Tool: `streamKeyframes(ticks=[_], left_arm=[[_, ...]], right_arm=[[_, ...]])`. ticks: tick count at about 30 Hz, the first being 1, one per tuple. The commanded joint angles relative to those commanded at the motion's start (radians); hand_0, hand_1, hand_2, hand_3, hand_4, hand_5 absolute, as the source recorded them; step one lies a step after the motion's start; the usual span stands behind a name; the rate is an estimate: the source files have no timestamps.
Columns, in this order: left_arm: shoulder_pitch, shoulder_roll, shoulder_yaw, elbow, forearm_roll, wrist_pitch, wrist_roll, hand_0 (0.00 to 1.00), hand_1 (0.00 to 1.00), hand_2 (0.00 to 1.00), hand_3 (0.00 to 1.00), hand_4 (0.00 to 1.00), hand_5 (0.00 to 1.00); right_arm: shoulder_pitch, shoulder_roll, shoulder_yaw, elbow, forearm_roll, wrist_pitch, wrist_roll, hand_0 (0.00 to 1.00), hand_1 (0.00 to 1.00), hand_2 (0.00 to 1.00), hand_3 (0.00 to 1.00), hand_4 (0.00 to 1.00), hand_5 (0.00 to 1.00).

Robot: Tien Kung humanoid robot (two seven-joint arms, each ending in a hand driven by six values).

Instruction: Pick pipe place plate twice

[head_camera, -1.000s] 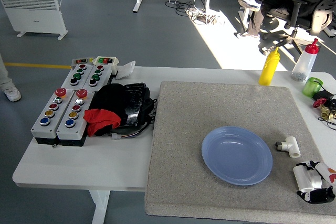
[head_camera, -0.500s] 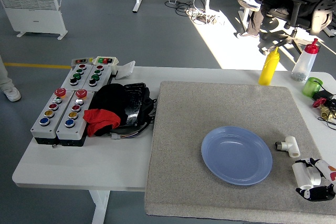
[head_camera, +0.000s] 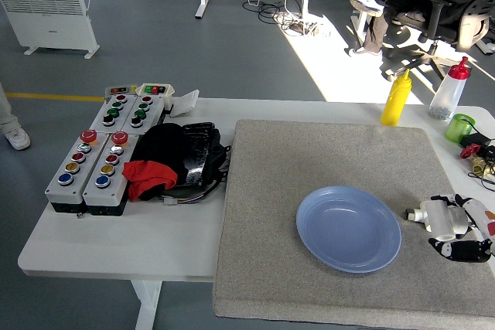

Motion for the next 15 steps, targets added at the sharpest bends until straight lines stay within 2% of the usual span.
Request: streamKeyframes(ticks=[6,9,15], left_arm=[[-0.001,0.000,0.001,0.000,0.000,0.000,0.000,0.682,0.675,0.708,0.653,0.371,0.998],[-0.002,0.000,0.002,0.000,0.000,0.000,0.000,0.682,0.675,0.708,0.652,0.371,0.998],[-0.002,0.000,0.006,-0.001,-0.004,-0.001,0.002,0.682,0.675,0.708,0.651,0.370,0.998]], right_arm=[[0.084,0.008,-0.115,-0.018,0.018,-0.017,0.020,0.467,0.552,0.594,0.636,0.452,0.044],[0.134,0.018,-0.195,-0.055,0.034,-0.016,0.016,0.471,0.553,0.595,0.640,0.452,0.042],[0.201,0.043,-0.285,-0.119,0.006,-0.007,0.004,0.494,0.565,0.602,0.644,0.454,0.041]])
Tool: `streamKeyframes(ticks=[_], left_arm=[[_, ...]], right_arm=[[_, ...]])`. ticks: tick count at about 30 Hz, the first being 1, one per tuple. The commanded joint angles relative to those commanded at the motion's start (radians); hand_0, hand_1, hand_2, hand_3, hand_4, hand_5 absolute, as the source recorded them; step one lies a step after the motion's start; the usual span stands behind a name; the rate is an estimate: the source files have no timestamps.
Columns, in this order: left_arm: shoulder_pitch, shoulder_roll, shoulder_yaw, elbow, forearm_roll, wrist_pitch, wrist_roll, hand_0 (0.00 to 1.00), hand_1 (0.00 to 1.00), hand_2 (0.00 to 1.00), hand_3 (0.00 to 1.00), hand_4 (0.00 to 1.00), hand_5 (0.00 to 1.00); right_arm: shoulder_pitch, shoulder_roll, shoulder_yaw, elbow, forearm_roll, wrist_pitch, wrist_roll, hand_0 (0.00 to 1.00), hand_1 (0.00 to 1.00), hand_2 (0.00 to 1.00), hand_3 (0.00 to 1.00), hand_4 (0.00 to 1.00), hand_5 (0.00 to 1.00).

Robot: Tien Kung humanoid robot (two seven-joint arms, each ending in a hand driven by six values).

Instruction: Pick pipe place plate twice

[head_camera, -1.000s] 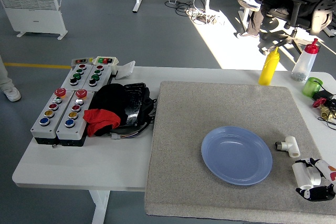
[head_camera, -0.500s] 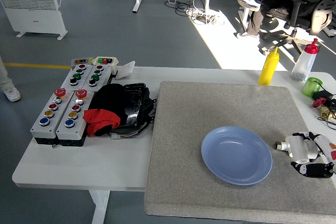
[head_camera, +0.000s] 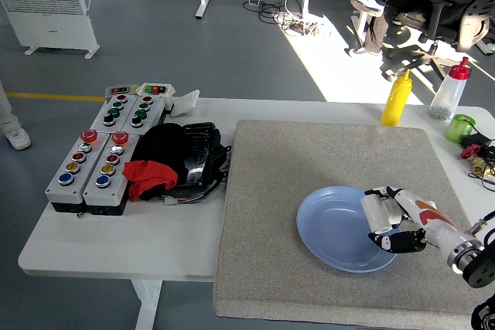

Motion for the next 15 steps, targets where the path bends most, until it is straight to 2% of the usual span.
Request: streamKeyframes(ticks=[3,4,9,10,15], left_arm=[[0.000,0.000,0.000,0.000,0.003,-0.001,0.001,0.682,0.675,0.708,0.651,0.370,0.998],[0.000,0.000,0.000,-0.001,0.004,-0.002,0.002,0.682,0.674,0.708,0.652,0.370,0.998],[0.000,0.000,0.001,-0.001,0.004,-0.002,0.003,0.682,0.674,0.708,0.652,0.370,0.998],[0.000,0.000,0.002,-0.001,0.003,-0.002,0.004,0.682,0.673,0.707,0.650,0.369,0.998],[0.001,0.000,0.004,-0.002,0.000,-0.001,0.004,0.682,0.673,0.707,0.650,0.369,0.998]], right_arm=[[0.038,0.008,-0.030,-0.032,-0.021,0.007,-0.007,0.494,0.565,0.602,0.644,0.454,0.041],[0.056,0.011,-0.045,-0.045,-0.031,0.016,-0.013,0.596,0.638,0.656,0.666,0.490,0.056],[0.087,0.018,-0.079,-0.074,-0.041,0.032,-0.016,0.596,0.638,0.656,0.666,0.490,0.056],[0.092,0.020,-0.087,-0.083,-0.044,0.036,-0.017,0.809,0.751,0.754,0.732,0.584,0.140],[0.095,0.025,-0.104,-0.108,-0.066,0.042,-0.007,0.809,0.751,0.754,0.732,0.584,0.140]])
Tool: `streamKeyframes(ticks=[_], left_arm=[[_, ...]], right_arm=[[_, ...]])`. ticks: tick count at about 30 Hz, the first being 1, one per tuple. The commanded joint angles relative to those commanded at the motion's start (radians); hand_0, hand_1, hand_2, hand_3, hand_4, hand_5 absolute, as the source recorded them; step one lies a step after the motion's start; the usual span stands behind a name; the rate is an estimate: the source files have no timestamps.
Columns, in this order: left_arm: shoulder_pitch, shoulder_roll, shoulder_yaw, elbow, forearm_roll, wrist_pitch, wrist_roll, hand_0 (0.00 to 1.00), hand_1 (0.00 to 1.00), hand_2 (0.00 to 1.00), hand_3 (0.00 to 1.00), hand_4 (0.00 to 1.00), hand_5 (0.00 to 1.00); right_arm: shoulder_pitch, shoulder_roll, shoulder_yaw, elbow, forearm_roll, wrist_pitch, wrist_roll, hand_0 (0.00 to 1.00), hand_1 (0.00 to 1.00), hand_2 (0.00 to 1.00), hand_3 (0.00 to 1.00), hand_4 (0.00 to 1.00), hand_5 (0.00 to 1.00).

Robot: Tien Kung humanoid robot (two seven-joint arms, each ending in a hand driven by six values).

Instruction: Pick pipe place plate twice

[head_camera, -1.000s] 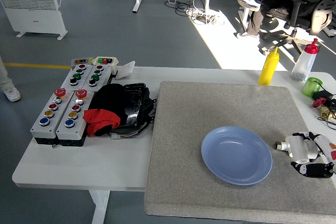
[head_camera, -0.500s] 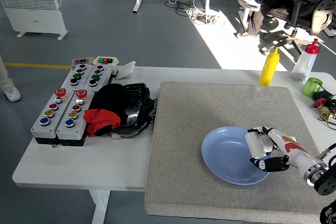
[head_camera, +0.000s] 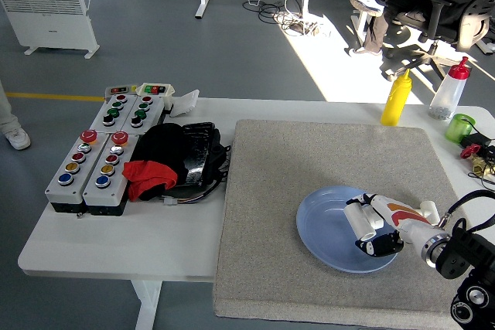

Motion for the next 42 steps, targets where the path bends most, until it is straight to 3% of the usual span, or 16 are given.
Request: streamKeyframes(ticks=[1,6,7,12,13,21,29,33,42], left_arm=[[0.000,0.000,0.000,0.000,0.000,0.000,0.000,0.682,0.673,0.706,0.651,0.369,0.998],[0.000,0.000,-0.002,0.000,0.003,-0.001,0.001,0.682,0.673,0.706,0.651,0.369,0.998],[0.000,0.000,-0.002,0.000,0.004,-0.001,0.001,0.682,0.673,0.707,0.651,0.369,0.998],[0.000,0.000,-0.002,-0.001,0.003,-0.001,0.002,0.682,0.673,0.707,0.651,0.369,0.998],[0.000,0.000,-0.002,-0.001,0.003,0.000,0.002,0.682,0.672,0.706,0.652,0.369,0.998],[0.005,0.000,-0.003,-0.002,0.006,0.000,0.004,0.682,0.674,0.705,0.652,0.370,0.998],[0.009,0.000,-0.008,-0.003,0.014,-0.002,0.006,0.682,0.674,0.706,0.653,0.370,0.998],[0.011,0.000,-0.009,-0.003,0.016,-0.002,0.007,0.682,0.674,0.705,0.652,0.370,0.998],[0.013,0.000,-0.010,-0.005,0.020,-0.004,0.011,0.682,0.674,0.705,0.652,0.369,0.998]], right_arm=[[0.000,0.000,-0.001,-0.004,-0.007,0.001,0.003,0.979,0.894,0.943,0.857,0.718,0.218],[0.000,0.002,0.005,-0.015,-0.044,0.005,0.013,0.979,0.894,0.943,0.857,0.718,0.218],[0.000,0.002,0.008,-0.016,-0.047,0.007,0.014,0.998,0.922,0.998,0.975,0.752,0.226],[-0.008,-0.001,0.029,-0.025,-0.009,0.007,0.016,0.998,0.922,0.998,0.975,0.752,0.226],[-0.009,-0.001,0.032,-0.025,-0.003,0.010,0.017,0.998,0.936,0.998,0.998,0.820,0.290],[-0.016,-0.008,0.057,-0.017,0.037,0.028,0.022,0.998,0.940,0.998,0.998,0.829,0.294],[-0.022,-0.026,0.150,-0.015,0.057,-0.013,0.064,0.998,0.931,0.998,0.998,0.841,0.326],[-0.012,-0.042,0.184,-0.048,0.035,-0.016,0.061,0.998,0.927,0.998,0.998,0.831,0.328],[0.037,-0.061,0.173,-0.204,0.027,-0.011,0.057,0.998,0.927,0.998,0.988,0.823,0.319]])
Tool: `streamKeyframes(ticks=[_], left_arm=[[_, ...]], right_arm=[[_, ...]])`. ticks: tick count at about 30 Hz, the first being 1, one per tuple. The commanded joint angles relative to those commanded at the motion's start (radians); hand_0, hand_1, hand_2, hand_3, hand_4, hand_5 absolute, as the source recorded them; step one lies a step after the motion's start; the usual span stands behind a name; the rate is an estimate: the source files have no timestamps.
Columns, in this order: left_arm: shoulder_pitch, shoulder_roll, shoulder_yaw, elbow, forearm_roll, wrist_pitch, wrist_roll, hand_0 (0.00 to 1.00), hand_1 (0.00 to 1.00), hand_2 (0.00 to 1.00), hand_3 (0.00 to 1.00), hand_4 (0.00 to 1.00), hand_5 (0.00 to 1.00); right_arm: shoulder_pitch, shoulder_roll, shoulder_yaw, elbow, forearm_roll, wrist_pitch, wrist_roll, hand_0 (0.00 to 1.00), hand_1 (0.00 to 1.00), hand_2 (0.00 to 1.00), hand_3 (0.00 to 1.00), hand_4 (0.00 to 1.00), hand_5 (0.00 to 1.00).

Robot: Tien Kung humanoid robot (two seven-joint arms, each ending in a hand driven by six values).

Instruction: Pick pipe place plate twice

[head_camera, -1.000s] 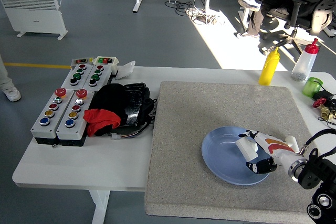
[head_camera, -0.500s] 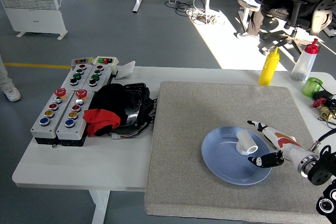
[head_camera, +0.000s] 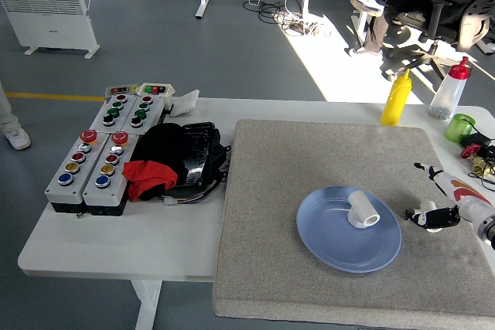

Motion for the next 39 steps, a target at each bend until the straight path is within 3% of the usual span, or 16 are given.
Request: streamKeyframes(ticks=[1,12,13,18,19,20,24,25,30,31,36,37,39], left_arm=[[0.000,0.000,0.000,0.000,0.000,0.000,0.000,0.682,0.674,0.706,0.652,0.369,0.998],[-0.010,0.000,0.009,0.003,-0.016,0.003,-0.006,0.682,0.674,0.707,0.652,0.369,0.998],[-0.011,0.000,0.010,0.003,-0.017,0.004,-0.006,0.682,0.675,0.708,0.653,0.368,0.998],[-0.011,0.000,0.014,0.004,-0.022,0.004,-0.007,0.682,0.675,0.708,0.653,0.368,0.998],[-0.010,0.000,0.014,0.004,-0.023,0.004,-0.008,0.682,0.675,0.711,0.652,0.368,0.998],[-0.009,0.000,0.016,0.004,-0.024,0.003,-0.008,0.682,0.675,0.711,0.652,0.368,0.998],[-0.009,0.000,0.017,0.005,-0.025,0.004,-0.008,0.682,0.675,0.711,0.652,0.368,0.998],[-0.009,0.000,0.017,0.005,-0.026,0.004,-0.008,0.682,0.675,0.709,0.652,0.368,0.998],[-0.009,0.000,0.019,0.005,-0.030,0.005,-0.011,0.682,0.675,0.709,0.652,0.368,0.998],[-0.009,0.000,0.019,0.005,-0.029,0.004,-0.011,0.682,0.675,0.710,0.652,0.369,0.998],[-0.009,0.000,0.020,0.005,-0.029,0.004,-0.011,0.682,0.675,0.710,0.652,0.369,0.998],[-0.009,0.000,0.020,0.005,-0.029,0.004,-0.011,0.682,0.674,0.711,0.652,0.369,0.998],[-0.009,0.000,0.020,0.005,-0.029,0.004,-0.010,0.682,0.674,0.711,0.652,0.369,0.998]], right_arm=[[0.004,0.000,-0.004,-0.018,0.000,0.001,0.000,0.998,0.924,0.979,0.945,0.805,0.309],[0.064,0.016,-0.078,-0.185,0.048,-0.025,0.028,0.982,0.901,0.957,0.913,0.793,0.300],[0.067,0.018,-0.081,-0.195,0.051,-0.028,0.030,0.873,0.825,0.845,0.832,0.742,0.259],[0.084,0.029,-0.108,-0.243,0.074,-0.049,0.041,0.873,0.825,0.845,0.832,0.742,0.259],[0.085,0.031,-0.111,-0.248,0.074,-0.053,0.040,0.756,0.736,0.737,0.784,0.604,0.154],[0.087,0.036,-0.116,-0.261,0.071,-0.067,0.038,0.756,0.736,0.737,0.784,0.604,0.154],[0.088,0.041,-0.122,-0.276,0.069,-0.072,0.031,0.756,0.736,0.737,0.784,0.604,0.154],[0.088,0.041,-0.125,-0.281,0.071,-0.071,0.028,0.630,0.646,0.655,0.716,0.536,0.130],[0.082,0.039,-0.127,-0.288,0.083,-0.092,0.034,0.630,0.646,0.655,0.716,0.536,0.130],[0.081,0.038,-0.125,-0.287,0.084,-0.097,0.036,0.524,0.575,0.608,0.672,0.476,0.120],[0.074,0.034,-0.112,-0.277,0.087,-0.109,0.046,0.524,0.575,0.608,0.672,0.476,0.120],[0.072,0.033,-0.108,-0.273,0.087,-0.113,0.049,0.414,0.504,0.577,0.614,0.407,0.101],[0.070,0.032,-0.102,-0.268,0.087,-0.117,0.052,0.414,0.504,0.577,0.614,0.407,0.101]])
